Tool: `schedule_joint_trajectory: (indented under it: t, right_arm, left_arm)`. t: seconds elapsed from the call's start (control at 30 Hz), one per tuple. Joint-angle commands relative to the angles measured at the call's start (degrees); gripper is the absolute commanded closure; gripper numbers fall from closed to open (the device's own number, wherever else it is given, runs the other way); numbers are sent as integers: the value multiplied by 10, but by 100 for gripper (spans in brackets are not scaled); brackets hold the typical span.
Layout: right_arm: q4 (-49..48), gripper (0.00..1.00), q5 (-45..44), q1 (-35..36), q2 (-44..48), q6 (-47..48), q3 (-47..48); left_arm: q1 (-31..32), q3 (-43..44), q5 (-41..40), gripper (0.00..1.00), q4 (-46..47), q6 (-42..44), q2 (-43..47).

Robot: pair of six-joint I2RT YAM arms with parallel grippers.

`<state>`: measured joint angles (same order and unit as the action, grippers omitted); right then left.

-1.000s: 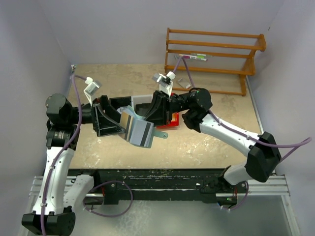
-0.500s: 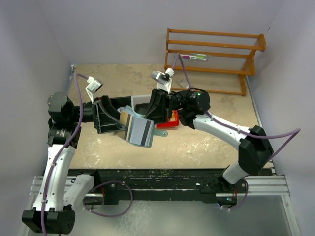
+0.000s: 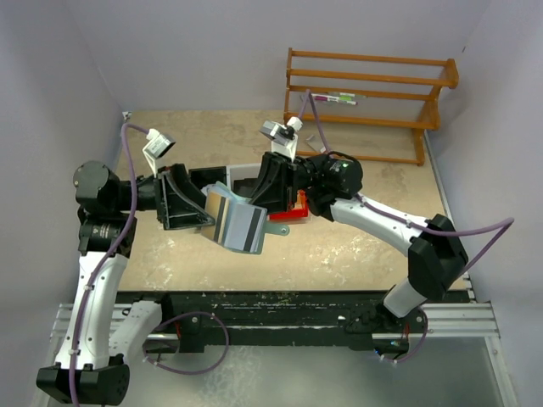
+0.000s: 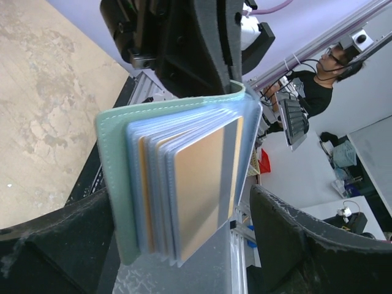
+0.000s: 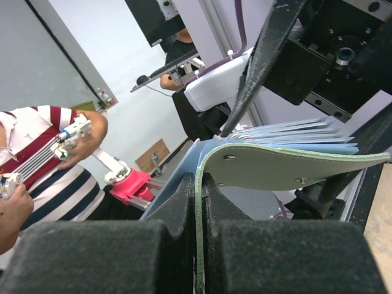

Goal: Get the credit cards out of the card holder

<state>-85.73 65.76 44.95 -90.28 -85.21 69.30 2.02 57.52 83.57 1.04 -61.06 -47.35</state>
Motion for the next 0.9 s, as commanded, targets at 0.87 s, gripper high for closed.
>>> schedule_joint_trajectory:
  t: [0.87]
  right_arm:
    - [-38,100,40,-45,-33,23,-2]
  left_arm:
    - [3,43,2,50,-41,25,3]
